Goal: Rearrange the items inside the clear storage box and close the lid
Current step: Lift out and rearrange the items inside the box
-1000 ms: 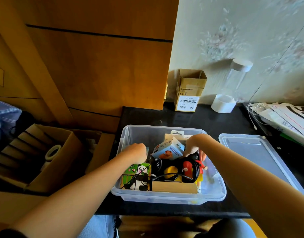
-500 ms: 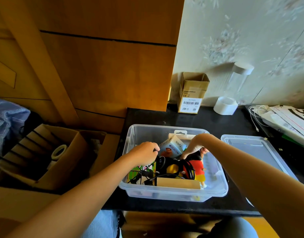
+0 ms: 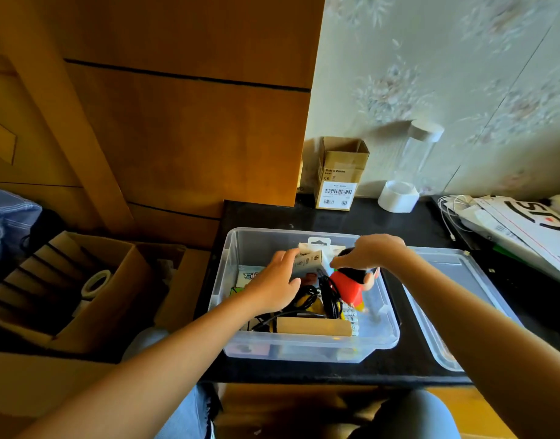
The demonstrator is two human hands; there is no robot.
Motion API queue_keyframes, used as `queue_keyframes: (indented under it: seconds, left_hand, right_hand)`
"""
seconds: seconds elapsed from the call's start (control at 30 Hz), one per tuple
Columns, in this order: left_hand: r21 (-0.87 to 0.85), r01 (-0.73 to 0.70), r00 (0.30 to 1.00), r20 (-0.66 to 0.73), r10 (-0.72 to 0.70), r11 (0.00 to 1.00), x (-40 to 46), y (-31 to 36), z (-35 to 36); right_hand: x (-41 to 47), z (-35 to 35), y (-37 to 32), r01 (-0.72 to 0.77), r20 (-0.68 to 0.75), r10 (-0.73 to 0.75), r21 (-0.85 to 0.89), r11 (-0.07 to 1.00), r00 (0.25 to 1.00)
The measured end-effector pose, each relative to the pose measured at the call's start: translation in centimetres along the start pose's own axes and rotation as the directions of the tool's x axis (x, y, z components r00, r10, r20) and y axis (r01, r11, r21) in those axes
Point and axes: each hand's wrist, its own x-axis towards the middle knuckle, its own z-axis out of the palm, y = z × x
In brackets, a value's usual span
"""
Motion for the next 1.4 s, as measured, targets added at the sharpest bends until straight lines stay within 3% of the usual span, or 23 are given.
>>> queue_keyframes:
  seconds: [0.23, 0.37, 0.57, 0.73, 0.83, 1.03, 1.1, 1.2, 1.27, 1.4]
  left_hand:
    - [-0.130, -0.119, 0.993, -0.006, 0.119, 0.984, -0.1, 2.6, 0.9]
    - [-0.132, -0.173, 0.985, -0.034, 0.170, 0.976, -0.2, 3.7, 1.6]
    - [-0.022, -0.230, 0.973, -0.025, 0.229, 0.973, 0.3, 4.2, 1.0]
    - [0.303, -0.240, 0.960, -0.066, 0.272, 0.922, 0.6, 3.9, 0.0]
    - [0.416, -0.252, 0.940, -0.109, 0.323, 0.874, 0.6, 4.1, -0.9]
    - [0.452, -0.308, 0.891, -0.170, 0.420, 0.837, 0.2, 3.7, -1.9]
    - [0.389, -0.295, 0.897, -0.201, 0.393, 0.873, 0.2, 3.4, -2.1]
    - [0.222, -0.231, 0.947, -0.170, 0.271, 0.947, 0.3, 3.3, -1.6]
    - [0.097, -0.181, 0.972, -0.131, 0.193, 0.979, 0.4, 3.4, -0.7]
    - [-0.155, -0.128, 0.986, -0.129, 0.108, 0.980, 0.4, 4.0, 0.2]
  right_hand:
    - [-3.9, -0.8, 0.8, -0.081, -0.359, 0.091, 0.042, 0.996, 0.929]
    - [-5.3, -0.2, 1.0, -0.048, -0.466, 0.088, 0.097, 0.994, 0.880]
    - [-6.6, 0.6, 0.9, 0.030, -0.486, 0.060, 0.176, 0.984, 0.872]
    - [-7.0, 1.2, 0.7, 0.030, -0.485, 0.076, 0.207, 0.978, 0.871]
    - [-7.1, 1.4, 1.0, 0.025, -0.488, 0.097, 0.236, 0.971, 0.868]
    - [-6.7, 1.7, 2.3, 0.054, -0.463, 0.129, 0.361, 0.931, 0.877]
    - [-6.6, 1.6, 2.9, 0.081, -0.462, 0.179, 0.489, 0.869, 0.868]
    - [-6.7, 1.1, 3.5, 0.217, -0.428, 0.235, 0.771, 0.599, 0.873]
    - [-6.9, 0.9, 3.6, 0.284, -0.432, 0.250, 0.839, 0.463, 0.867]
    - [-7.2, 0.8, 3.0, 0.301, -0.370, 0.213, 0.907, 0.295, 0.904]
